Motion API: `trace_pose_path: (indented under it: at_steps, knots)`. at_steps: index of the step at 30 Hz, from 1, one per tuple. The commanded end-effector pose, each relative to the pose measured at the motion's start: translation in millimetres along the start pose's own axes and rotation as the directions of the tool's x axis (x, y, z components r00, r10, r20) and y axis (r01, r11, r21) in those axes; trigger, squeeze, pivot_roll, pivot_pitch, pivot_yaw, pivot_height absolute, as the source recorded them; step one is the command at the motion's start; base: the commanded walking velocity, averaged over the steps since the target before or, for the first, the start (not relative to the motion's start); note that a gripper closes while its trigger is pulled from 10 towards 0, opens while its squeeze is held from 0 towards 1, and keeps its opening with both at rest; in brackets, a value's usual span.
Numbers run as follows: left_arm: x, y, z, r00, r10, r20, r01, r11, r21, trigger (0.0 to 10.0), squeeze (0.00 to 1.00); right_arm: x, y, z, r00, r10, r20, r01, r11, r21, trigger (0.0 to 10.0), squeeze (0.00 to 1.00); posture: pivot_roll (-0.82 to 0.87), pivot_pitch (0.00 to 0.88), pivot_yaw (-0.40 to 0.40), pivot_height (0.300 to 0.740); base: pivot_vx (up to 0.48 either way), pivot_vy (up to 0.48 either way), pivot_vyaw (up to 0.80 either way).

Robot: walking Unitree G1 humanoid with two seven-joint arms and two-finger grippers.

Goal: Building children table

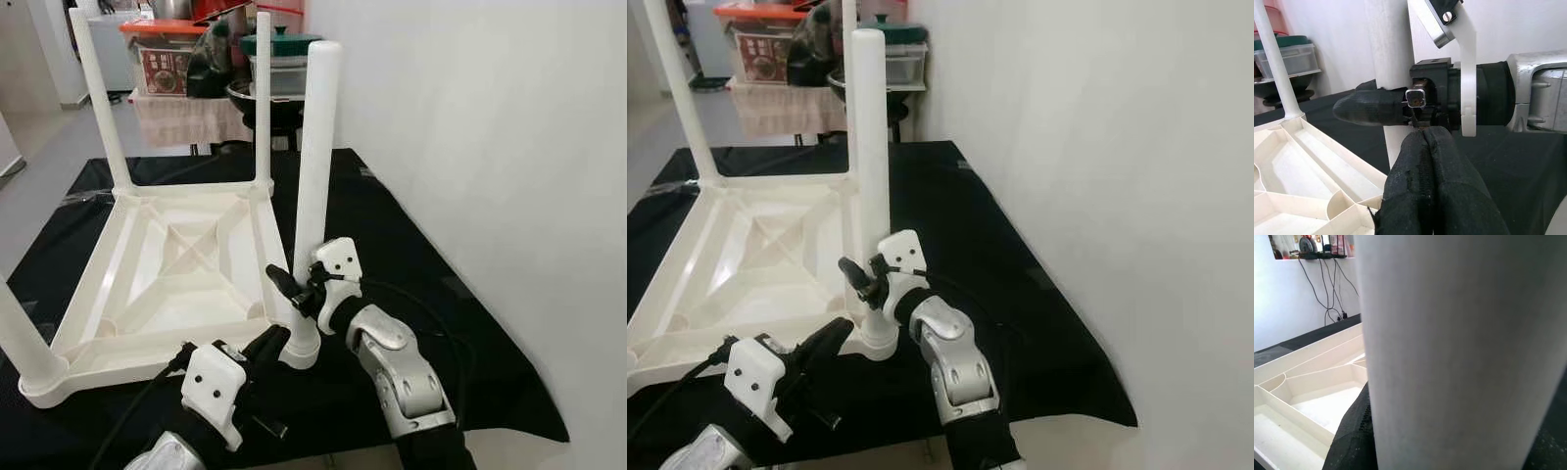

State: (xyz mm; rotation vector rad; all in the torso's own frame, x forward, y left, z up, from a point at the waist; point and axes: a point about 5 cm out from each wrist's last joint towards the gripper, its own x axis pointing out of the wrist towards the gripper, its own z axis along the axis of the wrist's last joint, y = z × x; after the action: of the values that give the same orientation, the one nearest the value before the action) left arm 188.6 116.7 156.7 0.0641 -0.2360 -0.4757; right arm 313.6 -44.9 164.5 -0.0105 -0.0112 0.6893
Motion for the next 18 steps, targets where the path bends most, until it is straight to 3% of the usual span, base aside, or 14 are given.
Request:
trace_pose_path:
  at_steps: [1, 3, 4, 5, 7, 8, 10, 11, 13, 14, 15, 16, 17, 18]
  knots:
    - [0.3, -0.1, -2.0, 1.0, 0.001, -0.01, -0.001, 1.0, 0.004, 10.0, 0.0, -0.2, -2.6, -20.2, 0.991, -0.047, -0.123, 0.046, 0.999, -0.012, 10.0, 0.0, 0.06, 0.015, -0.081, 0.74, 0.0, 0.0, 0.0]
    - [0.3, -0.1, -2.0, 1.0, 0.001, -0.01, -0.001, 1.0, 0.004, 10.0, 0.0, -0.2, -2.6, -20.2, 0.991, -0.047, -0.123, 0.046, 0.999, -0.012, 10.0, 0.0, 0.06, 0.015, -0.081, 0.74, 0.0, 0.0, 0.0]
    - [0.3, -0.2, -2.1, 1.0, 0.002, -0.01, -0.002, 1.0, 0.005, 10.0, 0.0, 1.6, 0.8, -16.7, 0.993, -0.006, -0.116, 0.007, 1.0, 0.003, 10.0, 1.0, 0.06, 0.013, -0.081, 0.74, 0.0, 0.0, 0.0]
    - [0.3, -0.2, -2.1, 1.0, 0.002, -0.01, -0.002, 1.0, 0.005, 10.0, 0.0, 1.6, 0.8, -16.7, 0.993, -0.006, -0.116, 0.007, 1.0, 0.003, 10.0, 1.0, 0.06, 0.013, -0.081, 0.74, 0.0, 0.0, 0.0]
    - [0.3, -1.0, -2.7, 1.0, -0.001, -0.011, 0.001, 1.0, 0.002, 10.0, 0.0, 4.5, 9.4, -1.3, 0.976, 0.208, -0.066, -0.208, 0.978, 0.006, 10.0, 1.0, 0.06, 0.008, -0.078, 0.74, 0.0, 0.0, 0.0]
    - [0.3, -1.0, -2.7, 1.0, -0.001, -0.011, 0.001, 1.0, 0.002, 10.0, 0.0, 4.5, 9.4, -1.3, 0.976, 0.208, -0.066, -0.208, 0.978, 0.006, 10.0, 1.0, 0.06, 0.008, -0.078, 0.74, 0.0, 0.0, 0.0]
    - [0.4, -1.9, -3.2, 1.0, -0.004, -0.012, 0.004, 1.0, -0.001, 10.0, 0.0, 2.7, 7.7, 11.0, 0.93, 0.363, -0.048, -0.365, 0.93, -0.044, 10.0, 1.0, 0.06, 0.005, -0.077, 0.74, 0.0, 0.0, 0.0]
    - [0.4, -1.9, -3.2, 1.0, -0.004, -0.012, 0.004, 1.0, -0.001, 10.0, 0.0, 2.7, 7.7, 11.0, 0.93, 0.363, -0.048, -0.365, 0.93, -0.044, 10.0, 1.0, 0.06, 0.005, -0.077, 0.74, 0.0, 0.0, 0.0]
    - [0.4, -2.1, -3.5, 1.0, -0.004, -0.012, 0.004, 1.0, -0.002, 10.0, 0.0, -0.6, 5.4, 17.9, 0.856, 0.514, -0.054, -0.517, 0.85, -0.096, 10.0, 1.0, 0.06, 0.002, -0.08, 0.74, 0.0, 0.0, 0.0]
    - [0.4, -2.1, -3.5, 1.0, -0.004, -0.012, 0.004, 1.0, -0.002, 10.0, 0.0, -0.6, 5.4, 17.9, 0.856, 0.514, -0.054, -0.517, 0.85, -0.096, 10.0, 1.0, 0.06, 0.002, -0.08, 0.74, 0.0, 0.0, 0.0]
    - [0.6, -2.0, -3.6, 1.0, -0.004, -0.012, 0.004, 1.0, -0.001, 10.0, 0.0, 0.0, 2.0, 18.4, 0.818, 0.57, -0.076, -0.575, 0.811, -0.108, 10.0, 0.96, 0.07, 0.0, -0.083, 0.74, 0.0, 0.0, 0.0]
    - [0.6, -2.0, -3.6, 1.0, -0.004, -0.012, 0.004, 1.0, -0.001, 10.0, 0.0, 0.0, 2.0, 18.4, 0.818, 0.57, -0.076, -0.575, 0.811, -0.108, 10.0, 0.96, 0.07, 0.0, -0.083, 0.74, 0.0, 0.0, 0.0]
    - [0.7, -2.2, -3.8, 1.0, -0.003, -0.012, 0.003, 1.0, -0.001, 10.0, 0.0, 3.0, -2.8, 20.9, 0.791, 0.607, -0.077, -0.612, 0.785, -0.098, 10.0, 0.0, 0.07, 0.0, -0.085, 0.74, 0.0, 0.0, 0.0]
    - [0.7, -2.3, -4.1, 1.0, -0.003, -0.013, 0.003, 1.0, -0.001, 10.0, 0.0, 6.6, -7.0, 23.8, 0.761, 0.644, -0.073, -0.648, 0.758, -0.075, 10.0, 0.0, 0.08, 0.0, -0.085, 0.74, 0.0, 0.0, 0.0]
